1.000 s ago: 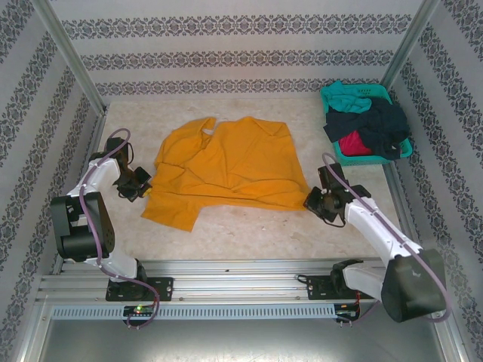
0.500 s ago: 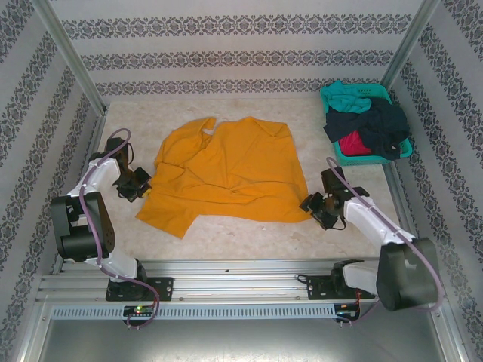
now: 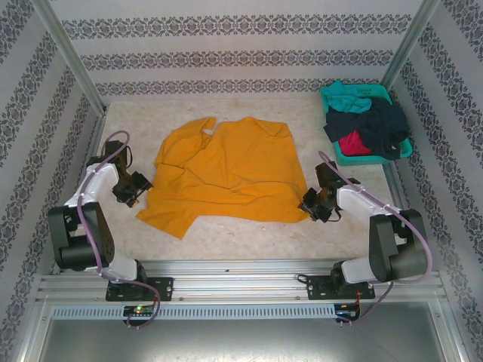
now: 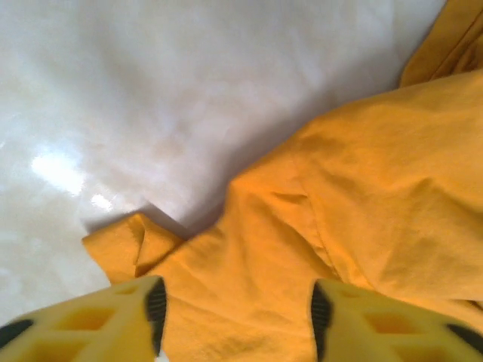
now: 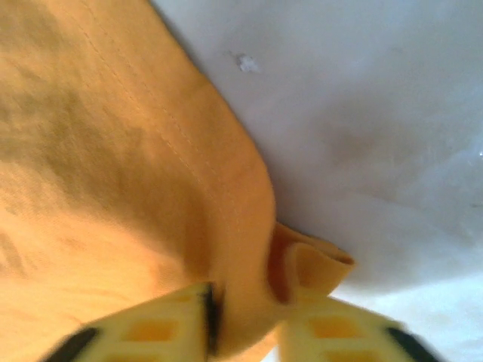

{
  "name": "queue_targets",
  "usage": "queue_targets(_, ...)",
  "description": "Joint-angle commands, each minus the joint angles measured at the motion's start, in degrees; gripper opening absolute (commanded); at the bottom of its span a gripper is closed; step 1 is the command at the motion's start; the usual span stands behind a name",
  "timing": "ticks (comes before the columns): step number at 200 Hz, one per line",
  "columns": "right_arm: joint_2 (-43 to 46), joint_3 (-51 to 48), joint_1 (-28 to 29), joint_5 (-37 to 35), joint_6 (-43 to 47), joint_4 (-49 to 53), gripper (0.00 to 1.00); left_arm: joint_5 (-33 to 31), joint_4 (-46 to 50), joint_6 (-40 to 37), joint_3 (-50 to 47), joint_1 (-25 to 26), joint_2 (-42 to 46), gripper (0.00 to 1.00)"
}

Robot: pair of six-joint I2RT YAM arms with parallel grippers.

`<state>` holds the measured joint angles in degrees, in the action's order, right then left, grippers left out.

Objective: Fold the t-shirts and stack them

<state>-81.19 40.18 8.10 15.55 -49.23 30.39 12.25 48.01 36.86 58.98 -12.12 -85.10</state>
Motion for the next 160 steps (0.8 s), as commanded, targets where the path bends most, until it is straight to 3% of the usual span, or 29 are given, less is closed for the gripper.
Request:
queue_targets(1, -1.1, 2.0, -0.2, -0.2, 0.9, 0.4, 0.08, -4.2, 4.3, 1.0, 0.1, 0.0, 4.1, 0.68)
queue_targets(13, -1.6, 2.4, -0.2, -0.4, 1.0, 0.4, 0.00, -4.6, 5.0, 3.1, -0.3, 1.6, 5.3, 0.70)
queue_targets(63, -2.5, 2.7, 0.0, -0.5, 0.7, -0.1, 0.00, -2.5, -0.7, 18.4, -4.0, 10.8, 2.9, 0.68)
queue_targets(84, -2.7, 2.7, 0.0, -0.5, 0.8, -0.1, 0.00, -1.2, -1.8, 22.4, -2.8, 11.1, -1.9, 0.63)
queue_targets(115, -2.1, 2.4, 0.1, -0.9, 0.9, 0.4, 0.00, -4.2, -1.2, 23.1, 1.1, 11.2, -7.6, 0.59)
queue_targets(160, -1.6, 2.3, 0.1, -1.2, 1.1, 0.7, 0.00, -1.8, -1.8, 24.2, 2.9, 11.2, -13.4, 0.55)
